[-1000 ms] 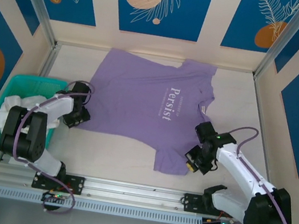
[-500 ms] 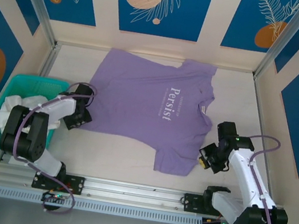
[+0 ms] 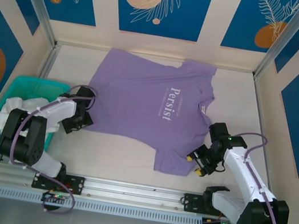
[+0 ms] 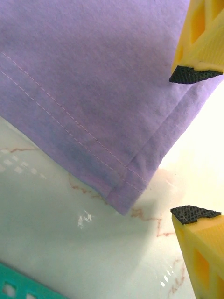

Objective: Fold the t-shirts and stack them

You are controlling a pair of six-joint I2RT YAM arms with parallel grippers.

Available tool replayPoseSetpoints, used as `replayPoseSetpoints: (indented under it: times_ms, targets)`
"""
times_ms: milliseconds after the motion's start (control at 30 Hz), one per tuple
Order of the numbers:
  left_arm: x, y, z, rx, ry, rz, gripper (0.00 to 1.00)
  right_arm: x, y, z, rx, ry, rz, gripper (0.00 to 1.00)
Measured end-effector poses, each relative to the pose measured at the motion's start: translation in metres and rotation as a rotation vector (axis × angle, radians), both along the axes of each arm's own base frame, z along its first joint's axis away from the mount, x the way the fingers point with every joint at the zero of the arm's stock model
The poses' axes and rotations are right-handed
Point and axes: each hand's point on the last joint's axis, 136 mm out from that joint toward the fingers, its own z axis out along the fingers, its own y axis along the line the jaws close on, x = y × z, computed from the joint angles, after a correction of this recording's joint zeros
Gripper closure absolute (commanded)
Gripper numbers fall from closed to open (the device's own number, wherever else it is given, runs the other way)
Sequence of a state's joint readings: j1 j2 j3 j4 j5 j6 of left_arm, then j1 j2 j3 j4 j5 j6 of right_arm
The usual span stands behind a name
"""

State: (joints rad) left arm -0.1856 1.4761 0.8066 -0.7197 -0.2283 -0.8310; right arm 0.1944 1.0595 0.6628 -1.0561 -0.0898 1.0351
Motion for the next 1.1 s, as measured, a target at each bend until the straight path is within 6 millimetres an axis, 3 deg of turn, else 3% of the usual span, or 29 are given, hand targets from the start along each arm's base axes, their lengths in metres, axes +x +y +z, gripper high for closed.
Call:
replayPoseSetpoints:
  times_ms: [100, 233, 367, 433, 533, 633, 767, 933, 1100]
  targets:
    - [-0.003, -0.001, 0.002, -0.007, 0.017, -0.002, 0.28, -0.001, 0.005, -0.01, -0.013, 0.047, 0.013, 0.55]
    - [-0.002, -0.004, 0.007, -0.008, 0.021, -0.019, 0.23, -0.001, 0.005, -0.022, -0.052, 0.106, 0.023, 0.44]
    - [0.009, -0.017, 0.021, 0.012, -0.012, -0.095, 0.2, 0.002, 0.004, -0.029, -0.078, 0.112, 0.027, 0.44]
    - [0.019, -0.028, 0.034, 0.028, -0.054, -0.152, 0.19, 0.004, 0.005, -0.031, -0.088, 0.113, 0.025, 0.51]
    - [0.033, -0.044, 0.051, 0.045, -0.113, -0.213, 0.19, 0.007, 0.007, -0.038, -0.096, 0.126, 0.021, 0.82]
    - [0.036, -0.052, 0.054, 0.048, -0.128, -0.243, 0.19, 0.011, 0.007, -0.042, -0.105, 0.128, 0.0, 1.0]
    - [0.034, -0.054, 0.044, 0.052, -0.091, -0.255, 0.18, 0.019, -0.004, -0.039, -0.125, 0.101, -0.064, 1.0]
    - [0.029, -0.057, 0.035, 0.052, -0.055, -0.275, 0.16, 0.036, -0.036, -0.026, -0.111, 0.029, -0.254, 1.0]
    - [0.025, -0.064, 0.033, 0.028, -0.046, -0.272, 0.15, 0.038, -0.067, -0.019, -0.111, 0.015, -0.41, 1.0]
